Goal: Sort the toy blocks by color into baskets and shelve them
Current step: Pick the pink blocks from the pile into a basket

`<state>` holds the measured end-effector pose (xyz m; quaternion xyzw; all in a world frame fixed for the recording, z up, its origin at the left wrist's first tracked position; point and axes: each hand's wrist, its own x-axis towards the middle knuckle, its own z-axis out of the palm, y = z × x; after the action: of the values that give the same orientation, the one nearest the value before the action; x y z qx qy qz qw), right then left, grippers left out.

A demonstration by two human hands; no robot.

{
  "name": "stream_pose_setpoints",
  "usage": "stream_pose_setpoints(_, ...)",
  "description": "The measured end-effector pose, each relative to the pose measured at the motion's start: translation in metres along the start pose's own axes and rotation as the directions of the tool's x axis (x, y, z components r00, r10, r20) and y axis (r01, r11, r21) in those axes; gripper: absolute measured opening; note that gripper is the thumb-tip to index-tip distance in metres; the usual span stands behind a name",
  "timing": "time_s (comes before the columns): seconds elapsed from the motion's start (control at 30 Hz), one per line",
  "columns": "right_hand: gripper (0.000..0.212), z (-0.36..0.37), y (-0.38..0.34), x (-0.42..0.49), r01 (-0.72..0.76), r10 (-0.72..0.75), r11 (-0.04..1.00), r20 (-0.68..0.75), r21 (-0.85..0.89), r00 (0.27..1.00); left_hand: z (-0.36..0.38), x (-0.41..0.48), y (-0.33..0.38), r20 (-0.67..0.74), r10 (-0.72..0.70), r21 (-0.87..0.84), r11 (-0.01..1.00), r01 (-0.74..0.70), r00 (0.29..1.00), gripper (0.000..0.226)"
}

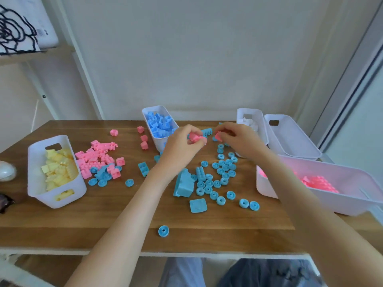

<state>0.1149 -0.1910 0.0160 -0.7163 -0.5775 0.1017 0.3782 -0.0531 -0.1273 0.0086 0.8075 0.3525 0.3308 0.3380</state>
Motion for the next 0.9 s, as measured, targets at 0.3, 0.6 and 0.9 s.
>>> stream_pose_setpoints(0.3,0.018,-0.099,0.058,-0.082,-0.159,0.146,0.969,-0.077,-0.191,0.986,0.092,-0.004,0.079,0.324,0.231,-0.051,0.973,-0.227,0.917,0.020)
stream_pose_setpoints(0.6,0.029,-0.125,0.097,-0.127,-0.285,0.300,0.913,0.007,-0.291,0.954,0.145,-0.007,0.094,0.603,0.145,0.209,0.920,-0.331,0.785,0.040)
stream_pose_setpoints(0.9,0.029,-0.090,0.058,-0.102,-0.077,0.062,0.967,-0.069,-0.245,0.996,0.099,-0.010,0.079,0.414,0.216,0.164,0.938,-0.306,0.884,0.028)
